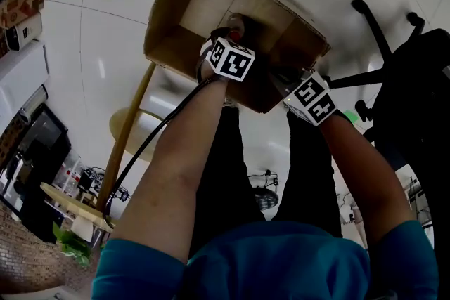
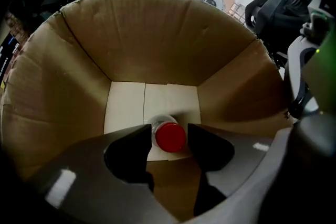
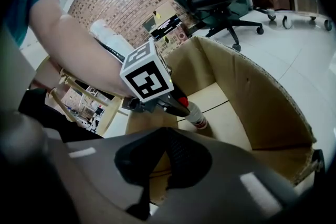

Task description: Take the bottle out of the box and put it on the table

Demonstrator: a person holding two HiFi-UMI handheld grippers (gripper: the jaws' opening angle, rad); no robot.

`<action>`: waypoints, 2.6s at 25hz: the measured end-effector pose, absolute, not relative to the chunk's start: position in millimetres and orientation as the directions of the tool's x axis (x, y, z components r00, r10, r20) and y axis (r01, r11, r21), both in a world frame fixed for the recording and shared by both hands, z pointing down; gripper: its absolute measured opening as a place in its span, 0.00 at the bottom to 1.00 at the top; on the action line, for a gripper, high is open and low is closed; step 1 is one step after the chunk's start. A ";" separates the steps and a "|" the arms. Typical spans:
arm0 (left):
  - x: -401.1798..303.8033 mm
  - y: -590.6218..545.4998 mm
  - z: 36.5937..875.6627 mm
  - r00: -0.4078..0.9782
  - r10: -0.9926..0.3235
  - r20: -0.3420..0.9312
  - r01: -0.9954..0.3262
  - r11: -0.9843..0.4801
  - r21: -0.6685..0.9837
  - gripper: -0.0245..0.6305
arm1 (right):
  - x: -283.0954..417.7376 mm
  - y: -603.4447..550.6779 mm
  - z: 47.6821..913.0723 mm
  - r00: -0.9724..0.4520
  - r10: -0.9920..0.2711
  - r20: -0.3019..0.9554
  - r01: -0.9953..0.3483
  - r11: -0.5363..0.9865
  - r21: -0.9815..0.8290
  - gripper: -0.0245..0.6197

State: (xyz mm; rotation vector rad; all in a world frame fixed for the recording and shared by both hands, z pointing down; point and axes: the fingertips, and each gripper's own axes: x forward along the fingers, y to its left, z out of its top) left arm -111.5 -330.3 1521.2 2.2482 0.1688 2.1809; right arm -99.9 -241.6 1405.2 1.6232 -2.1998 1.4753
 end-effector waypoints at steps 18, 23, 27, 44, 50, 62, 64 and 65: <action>-123.4 -334.5 1532.5 -0.078 0.017 0.997 0.180 -0.983 0.031 0.33 | -106.8 -243.4 1394.2 -0.450 -0.735 0.507 -0.747 -0.001 -0.665 0.04; -122.8 -328.7 1518.0 -0.080 0.007 0.997 0.203 -0.979 0.023 0.32 | -111.4 -234.6 1385.0 -0.458 -0.728 0.511 -0.747 0.002 -0.665 0.04; -99.6 -328.3 1487.6 -0.062 -0.010 0.998 0.256 -0.967 0.007 0.32 | -102.1 -237.3 1357.9 -0.463 -0.732 0.499 -0.758 0.035 -0.652 0.04; 13.4 -246.9 1217.9 -0.005 -0.019 1.000 0.262 -0.965 -0.017 0.32 | -7.3 -180.6 1072.7 -0.504 -0.739 0.447 -0.808 0.221 -0.546 0.04; 81.4 -236.4 1074.2 0.015 0.009 1.000 0.251 -0.968 0.005 0.32 | 71.6 -169.7 924.5 -0.524 -0.739 0.422 -0.818 0.301 -0.490 0.04; 86.2 -195.1 709.3 0.169 0.009 0.986 0.032 -0.999 0.004 0.32 | 99.0 -140.9 602.9 -0.624 -0.702 0.343 -0.762 0.450 -0.465 0.04; 74.5 -190.5 671.7 0.185 -0.003 0.983 0.012 -1.000 -0.005 0.32 | 90.9 -141.3 571.9 -0.643 -0.697 0.318 -0.750 0.486 -0.449 0.04; 68.2 -187.8 656.2 0.192 -0.011 0.981 0.007 -1.000 -0.013 0.32 | 86.8 -141.3 558.8 -0.652 -0.694 0.305 -0.743 0.503 -0.442 0.04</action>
